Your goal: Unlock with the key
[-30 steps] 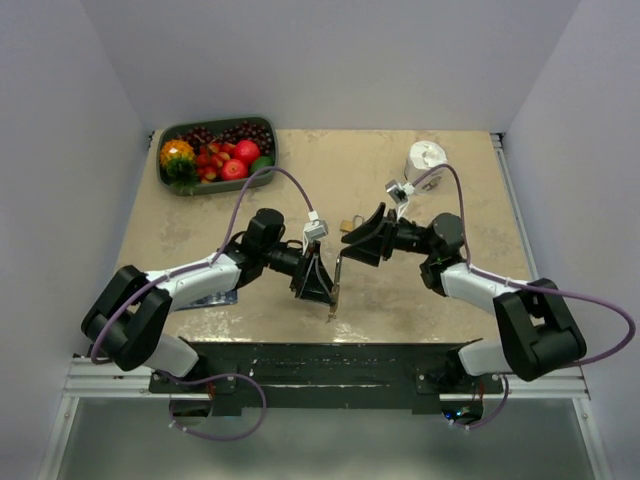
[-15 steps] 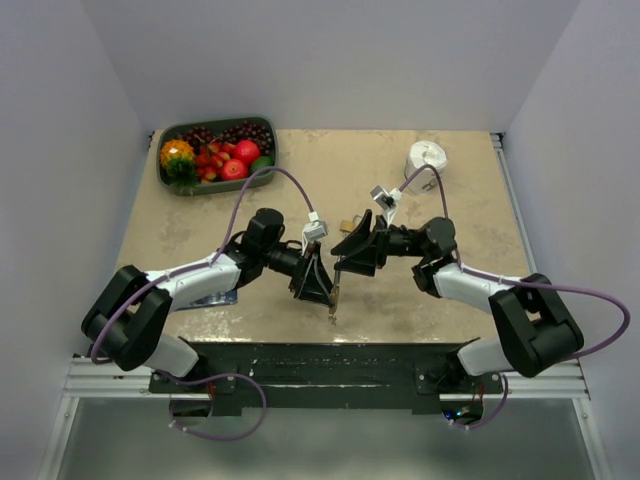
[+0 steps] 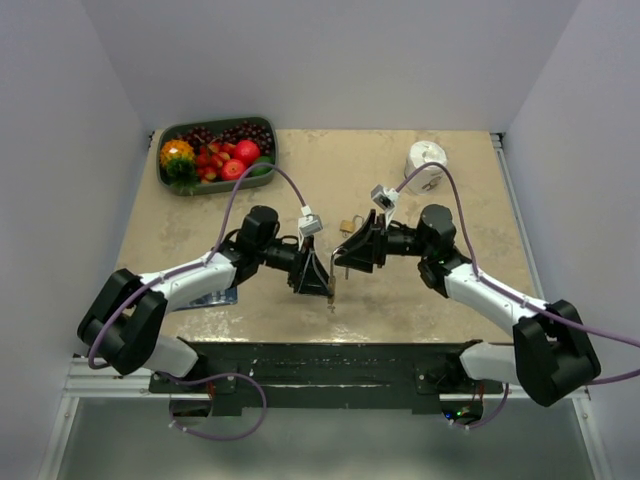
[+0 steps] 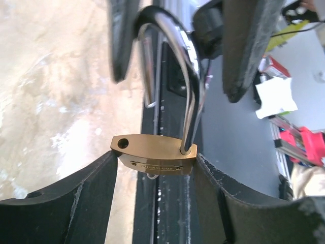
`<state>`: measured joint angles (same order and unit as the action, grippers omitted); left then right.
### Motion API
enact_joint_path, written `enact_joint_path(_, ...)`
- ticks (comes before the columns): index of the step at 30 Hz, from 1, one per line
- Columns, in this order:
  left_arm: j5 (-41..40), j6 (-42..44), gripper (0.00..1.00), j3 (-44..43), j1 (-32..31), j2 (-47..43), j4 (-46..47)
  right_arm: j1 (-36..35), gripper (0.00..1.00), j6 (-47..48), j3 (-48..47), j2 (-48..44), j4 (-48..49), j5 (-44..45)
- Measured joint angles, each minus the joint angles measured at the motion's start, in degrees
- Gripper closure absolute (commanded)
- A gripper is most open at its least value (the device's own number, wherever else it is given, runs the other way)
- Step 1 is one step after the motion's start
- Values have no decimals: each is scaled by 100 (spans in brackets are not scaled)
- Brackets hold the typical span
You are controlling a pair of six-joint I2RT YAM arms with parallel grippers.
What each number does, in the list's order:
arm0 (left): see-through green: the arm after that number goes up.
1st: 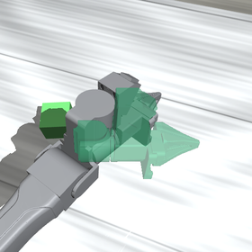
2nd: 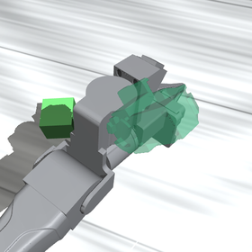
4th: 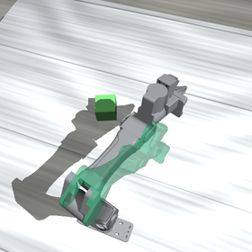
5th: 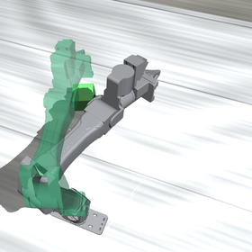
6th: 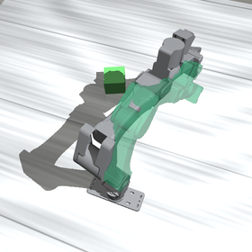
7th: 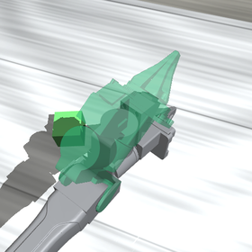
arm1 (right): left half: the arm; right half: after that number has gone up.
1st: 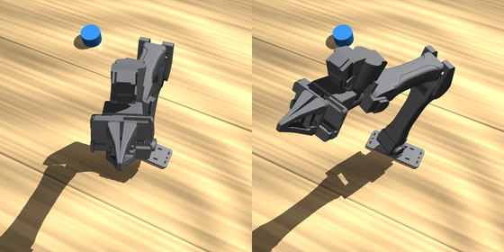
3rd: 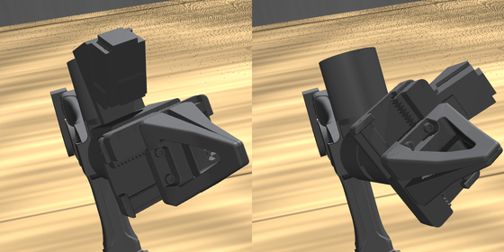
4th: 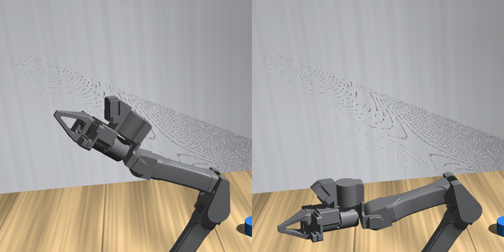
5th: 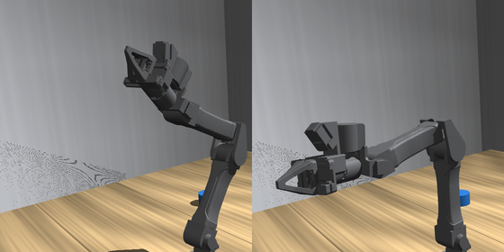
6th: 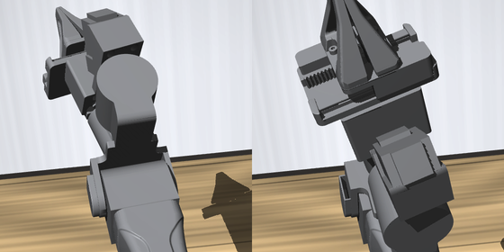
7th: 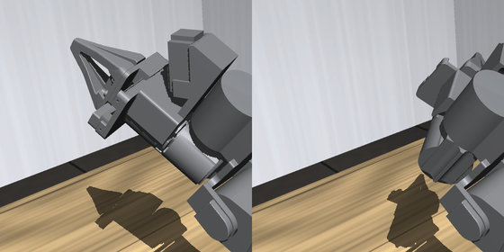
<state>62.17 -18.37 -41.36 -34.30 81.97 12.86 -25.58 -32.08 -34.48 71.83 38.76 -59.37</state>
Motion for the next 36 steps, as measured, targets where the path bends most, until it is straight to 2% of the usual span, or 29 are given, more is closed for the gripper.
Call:
enact_joint_path(5, -723, 352, 100, -24, 13, -4, -573, -2, 60, 337, -55, 17, -581, 293)
enact_joint_path(9, -1674, 592, 100, -157, 13, -4, -1128, -11, 75, 404, -87, 192, -844, 699)
enact_joint_path(12, -2317, 669, 100, -262, 15, -4, -1421, -70, 86, 411, -127, 398, -876, 999)
enact_joint_path(19, -3801, 754, 100, -605, 15, 111, -2380, -398, 100, 382, -310, 1222, -756, 1952)
enact_joint_path(29, -5125, 850, 100, -1093, 7, 273, -3276, -522, 100, 35, -619, 2201, -212, 2736)
enact_joint_path(36, -5812, 876, 100, -1644, 17, 1080, -3585, -527, 100, -11, -1121, 3049, -192, 3075)
